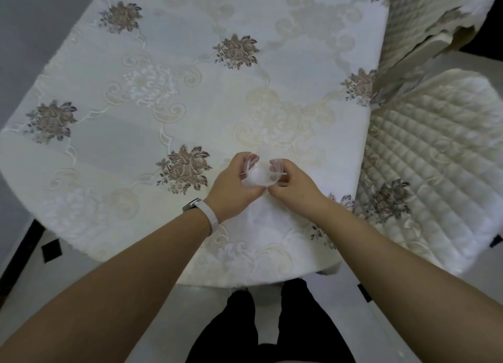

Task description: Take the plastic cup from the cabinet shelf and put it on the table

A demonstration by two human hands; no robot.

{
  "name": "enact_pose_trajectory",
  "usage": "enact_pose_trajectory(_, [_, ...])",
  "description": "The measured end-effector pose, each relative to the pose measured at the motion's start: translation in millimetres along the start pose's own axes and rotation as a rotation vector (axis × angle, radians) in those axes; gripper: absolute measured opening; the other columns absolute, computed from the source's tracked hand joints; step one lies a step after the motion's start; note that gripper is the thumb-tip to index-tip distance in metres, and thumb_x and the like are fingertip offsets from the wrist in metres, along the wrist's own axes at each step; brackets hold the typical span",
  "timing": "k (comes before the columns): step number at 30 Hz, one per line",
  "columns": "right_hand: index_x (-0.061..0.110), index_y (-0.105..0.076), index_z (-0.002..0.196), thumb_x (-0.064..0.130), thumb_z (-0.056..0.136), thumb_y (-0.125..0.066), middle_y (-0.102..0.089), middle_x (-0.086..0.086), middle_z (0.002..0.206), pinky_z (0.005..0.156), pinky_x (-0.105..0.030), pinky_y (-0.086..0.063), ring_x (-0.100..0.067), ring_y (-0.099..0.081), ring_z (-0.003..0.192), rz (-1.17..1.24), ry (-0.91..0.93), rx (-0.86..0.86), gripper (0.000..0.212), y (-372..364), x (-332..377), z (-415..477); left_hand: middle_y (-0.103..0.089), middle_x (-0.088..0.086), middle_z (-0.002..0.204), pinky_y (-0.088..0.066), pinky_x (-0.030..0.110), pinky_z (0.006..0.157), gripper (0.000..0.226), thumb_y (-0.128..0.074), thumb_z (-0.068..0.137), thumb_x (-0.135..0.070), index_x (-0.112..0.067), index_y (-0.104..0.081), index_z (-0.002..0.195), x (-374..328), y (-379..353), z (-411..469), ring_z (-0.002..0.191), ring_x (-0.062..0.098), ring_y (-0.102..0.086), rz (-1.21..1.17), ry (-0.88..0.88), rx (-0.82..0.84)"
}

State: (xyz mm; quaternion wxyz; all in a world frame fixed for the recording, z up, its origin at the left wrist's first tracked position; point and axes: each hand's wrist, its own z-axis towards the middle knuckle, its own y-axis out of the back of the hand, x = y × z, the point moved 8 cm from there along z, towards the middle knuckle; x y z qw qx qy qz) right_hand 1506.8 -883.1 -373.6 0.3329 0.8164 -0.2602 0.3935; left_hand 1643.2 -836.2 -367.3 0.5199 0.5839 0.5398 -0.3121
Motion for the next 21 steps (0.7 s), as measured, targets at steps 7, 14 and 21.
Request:
enact_pose_trajectory(7, [0.034,-0.052,0.114,0.011,0.083,-0.062,-0.062,0.02,0.101,0.084,-0.023,-0.049,0.003,-0.06,0.095,-0.01,0.033,0.003,0.041,3,-1,0,-0.06,-0.015,0.117,-0.049,0.041,0.099,0.052,-0.078,0.068,-0.027,-0.047,-0.048,0.106,11,-6,-1,0.112,0.0,-0.058,-0.006,0.035,-0.062])
enact_pose_trajectory(14, [0.031,-0.055,0.116,0.015,0.08,-0.063,-0.063,0.017,0.104,0.087,-0.03,-0.052,-0.005,-0.062,0.099,-0.024,0.024,0.019,0.039,5,-3,0,-0.066,-0.009,0.112,-0.052,0.044,0.094,0.053,-0.08,0.069,-0.03,-0.032,-0.054,0.115,20,-11,-3,0.105,0.01,-0.064,-0.043,0.081,-0.083])
enact_pose_trajectory(21, [0.033,-0.053,0.115,0.016,0.078,-0.064,-0.061,0.017,0.108,0.093,-0.034,-0.05,-0.009,-0.06,0.105,-0.066,0.009,0.029,0.042,9,-5,0,-0.06,-0.025,0.109,-0.048,0.018,0.087,0.061,-0.08,0.073,-0.013,-0.045,-0.047,0.113,17,-15,-8,0.102,-0.008,-0.059,-0.058,0.059,-0.064])
